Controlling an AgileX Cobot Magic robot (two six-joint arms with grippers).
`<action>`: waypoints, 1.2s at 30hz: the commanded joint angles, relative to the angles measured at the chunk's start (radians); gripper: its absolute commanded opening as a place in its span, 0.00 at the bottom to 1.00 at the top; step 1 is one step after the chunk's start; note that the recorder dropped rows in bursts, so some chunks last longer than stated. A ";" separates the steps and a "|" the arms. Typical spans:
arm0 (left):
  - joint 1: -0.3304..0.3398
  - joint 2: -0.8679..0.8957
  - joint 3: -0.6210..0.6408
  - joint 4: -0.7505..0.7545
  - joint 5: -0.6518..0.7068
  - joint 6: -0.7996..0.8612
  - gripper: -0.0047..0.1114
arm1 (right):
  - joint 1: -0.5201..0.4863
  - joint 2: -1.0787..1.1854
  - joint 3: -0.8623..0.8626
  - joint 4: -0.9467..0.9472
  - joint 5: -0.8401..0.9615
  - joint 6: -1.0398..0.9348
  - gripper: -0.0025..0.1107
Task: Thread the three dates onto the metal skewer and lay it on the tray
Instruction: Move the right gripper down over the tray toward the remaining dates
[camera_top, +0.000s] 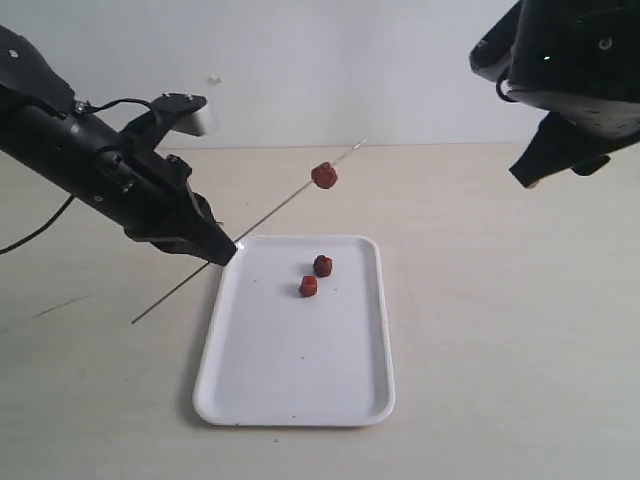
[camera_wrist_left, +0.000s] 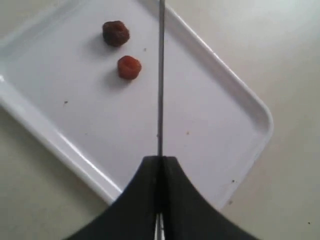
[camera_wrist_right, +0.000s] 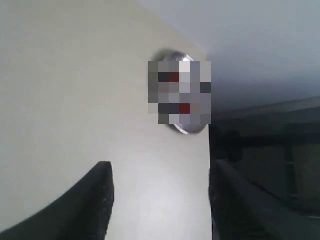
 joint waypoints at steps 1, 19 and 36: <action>0.052 -0.014 -0.005 -0.003 0.025 -0.008 0.04 | -0.101 -0.008 0.028 0.164 -0.128 -0.207 0.44; 0.118 -0.014 -0.005 0.002 0.046 -0.008 0.04 | -0.124 0.102 0.012 0.443 -0.685 -0.614 0.36; 0.178 -0.014 -0.005 0.059 0.034 -0.012 0.04 | -0.124 0.324 -0.139 0.990 -0.770 -1.089 0.38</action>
